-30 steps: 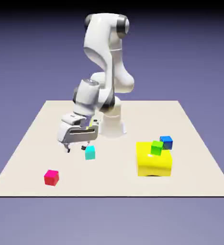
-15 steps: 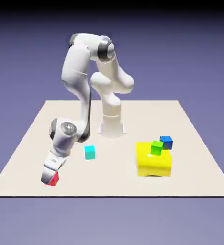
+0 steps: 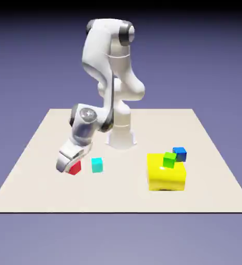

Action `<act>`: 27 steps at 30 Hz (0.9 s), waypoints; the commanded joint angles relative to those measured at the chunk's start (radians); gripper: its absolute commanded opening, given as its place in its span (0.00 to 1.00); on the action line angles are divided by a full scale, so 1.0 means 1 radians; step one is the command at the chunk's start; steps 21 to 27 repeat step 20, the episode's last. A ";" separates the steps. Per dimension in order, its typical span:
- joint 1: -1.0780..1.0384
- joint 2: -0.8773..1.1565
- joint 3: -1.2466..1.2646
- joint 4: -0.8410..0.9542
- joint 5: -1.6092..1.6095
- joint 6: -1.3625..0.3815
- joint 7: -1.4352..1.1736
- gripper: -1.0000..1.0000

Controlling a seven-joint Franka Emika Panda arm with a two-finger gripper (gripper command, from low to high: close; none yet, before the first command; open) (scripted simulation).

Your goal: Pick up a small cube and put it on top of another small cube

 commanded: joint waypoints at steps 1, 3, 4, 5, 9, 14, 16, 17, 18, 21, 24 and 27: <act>0.007 -0.036 0.001 -0.034 0.018 -0.018 0.039 0.00; 0.027 -0.109 0.003 -0.102 0.056 -0.056 0.114 0.00; 0.038 -0.145 0.004 -0.136 0.075 -0.075 0.152 0.00; 0.048 -0.181 0.005 -0.169 0.094 -0.094 0.190 0.00; 0.085 -0.311 0.009 -0.291 0.162 -0.162 0.325 0.00; 0.050 -0.166 -0.012 -0.307 0.059 -0.006 0.395 0.00; 0.033 -0.094 -0.023 -0.315 0.007 0.073 0.430 0.00; 0.030 -0.082 -0.025 -0.316 -0.001 0.086 0.435 0.00; 0.030 -0.082 -0.025 -0.316 -0.001 0.086 0.435 1.00; 0.038 -0.118 -0.020 -0.312 0.025 0.047 0.418 1.00; 0.038 -0.118 -0.020 -0.312 0.025 0.047 0.418 1.00; 0.038 -0.118 -0.020 -0.312 0.025 0.047 0.418 1.00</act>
